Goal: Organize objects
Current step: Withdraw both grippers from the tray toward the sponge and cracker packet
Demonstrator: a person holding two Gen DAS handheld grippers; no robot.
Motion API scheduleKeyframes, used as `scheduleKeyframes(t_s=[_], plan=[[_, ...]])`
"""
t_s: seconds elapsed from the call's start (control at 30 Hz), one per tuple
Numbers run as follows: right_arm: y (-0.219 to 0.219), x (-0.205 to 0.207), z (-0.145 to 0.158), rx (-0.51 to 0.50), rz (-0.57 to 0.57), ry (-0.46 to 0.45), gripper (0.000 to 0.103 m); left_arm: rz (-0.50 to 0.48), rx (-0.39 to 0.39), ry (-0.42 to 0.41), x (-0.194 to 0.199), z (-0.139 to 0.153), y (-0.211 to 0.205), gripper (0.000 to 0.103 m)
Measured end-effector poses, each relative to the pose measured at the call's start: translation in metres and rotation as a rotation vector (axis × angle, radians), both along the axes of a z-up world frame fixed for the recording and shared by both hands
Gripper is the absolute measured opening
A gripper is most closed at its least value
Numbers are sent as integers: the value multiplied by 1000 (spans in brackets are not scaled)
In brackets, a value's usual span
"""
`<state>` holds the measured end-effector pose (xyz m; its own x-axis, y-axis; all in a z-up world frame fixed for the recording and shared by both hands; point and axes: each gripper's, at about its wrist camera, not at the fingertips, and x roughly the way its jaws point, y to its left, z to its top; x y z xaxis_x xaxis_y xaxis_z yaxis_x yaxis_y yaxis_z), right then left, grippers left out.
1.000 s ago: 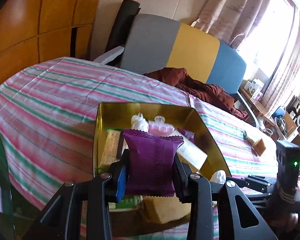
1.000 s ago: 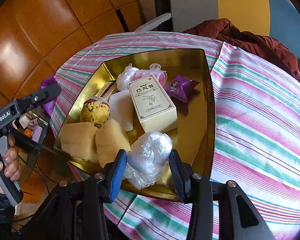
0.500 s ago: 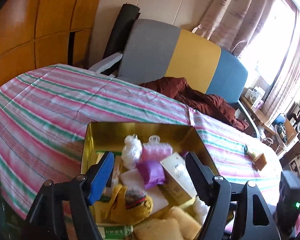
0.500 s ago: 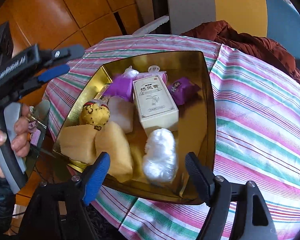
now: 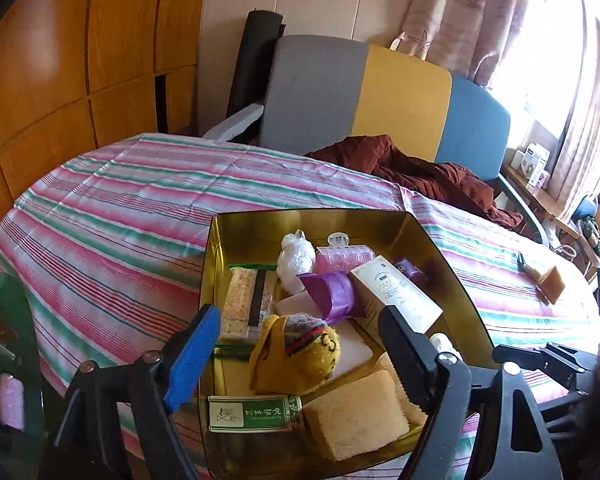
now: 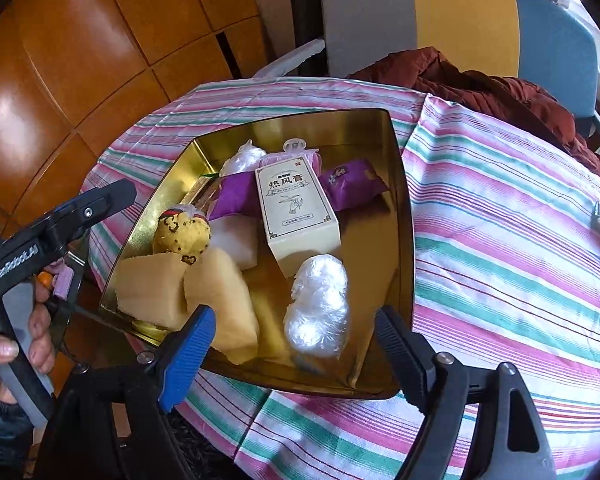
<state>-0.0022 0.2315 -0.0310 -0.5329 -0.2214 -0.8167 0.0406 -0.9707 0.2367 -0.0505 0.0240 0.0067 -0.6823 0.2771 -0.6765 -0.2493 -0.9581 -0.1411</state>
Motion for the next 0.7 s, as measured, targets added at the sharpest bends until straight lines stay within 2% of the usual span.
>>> scheduleKeyframes(t_s=[0.7], plan=[[27,9,12,18,-94,45,87,-93,-66,40,21,9,34,82]])
